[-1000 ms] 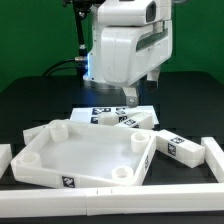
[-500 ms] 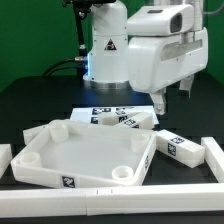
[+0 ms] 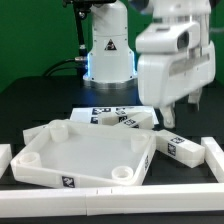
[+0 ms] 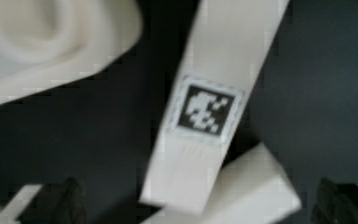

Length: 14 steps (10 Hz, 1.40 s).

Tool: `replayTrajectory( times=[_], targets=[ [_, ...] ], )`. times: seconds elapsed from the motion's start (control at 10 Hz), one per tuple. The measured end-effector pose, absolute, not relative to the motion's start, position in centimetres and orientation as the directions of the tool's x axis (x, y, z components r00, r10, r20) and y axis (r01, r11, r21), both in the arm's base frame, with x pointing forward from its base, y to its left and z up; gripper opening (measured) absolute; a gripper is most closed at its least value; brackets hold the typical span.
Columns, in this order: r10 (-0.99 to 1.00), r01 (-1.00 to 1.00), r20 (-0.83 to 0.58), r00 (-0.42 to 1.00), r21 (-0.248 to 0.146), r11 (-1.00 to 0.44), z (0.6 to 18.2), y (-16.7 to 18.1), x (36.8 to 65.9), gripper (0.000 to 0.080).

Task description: Assemble desk

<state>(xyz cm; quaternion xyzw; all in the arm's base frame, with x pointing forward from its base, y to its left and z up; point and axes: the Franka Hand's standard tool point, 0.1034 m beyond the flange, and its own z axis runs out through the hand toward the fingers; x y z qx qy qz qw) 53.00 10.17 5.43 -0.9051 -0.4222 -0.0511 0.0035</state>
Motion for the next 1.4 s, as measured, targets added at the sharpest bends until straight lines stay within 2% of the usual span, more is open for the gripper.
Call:
replayTrajectory(
  times=[0.6,0.8,0.9,1.0,1.1,1.2,1.3,1.4],
  targets=[
    [0.757,0.76,0.111,0.644,0.025,-0.65,1.0,9.9,52.6,0.065],
    [0.757,0.76,0.109,0.644,0.022,-0.65,0.8,9.9,52.5,0.065],
    [0.757,0.76,0.108,0.644,0.022,-0.65,0.8,9.9,52.5,0.0548],
    [0.757,0.76,0.108,0.644,0.022,-0.65,0.8,9.9,52.5,0.0413],
    [0.756,0.759,0.107,0.646,0.022,-0.651,0.8,9.8,52.4,0.0413],
    [0.753,0.756,0.104,0.649,0.023,-0.655,0.8,9.5,52.5,0.0271],
    [0.754,0.756,0.105,0.648,0.023,-0.654,0.8,9.5,52.5,0.0271],
    [0.746,0.748,0.087,0.661,0.012,-0.664,1.7,9.6,52.3,0.0271]
  ],
)
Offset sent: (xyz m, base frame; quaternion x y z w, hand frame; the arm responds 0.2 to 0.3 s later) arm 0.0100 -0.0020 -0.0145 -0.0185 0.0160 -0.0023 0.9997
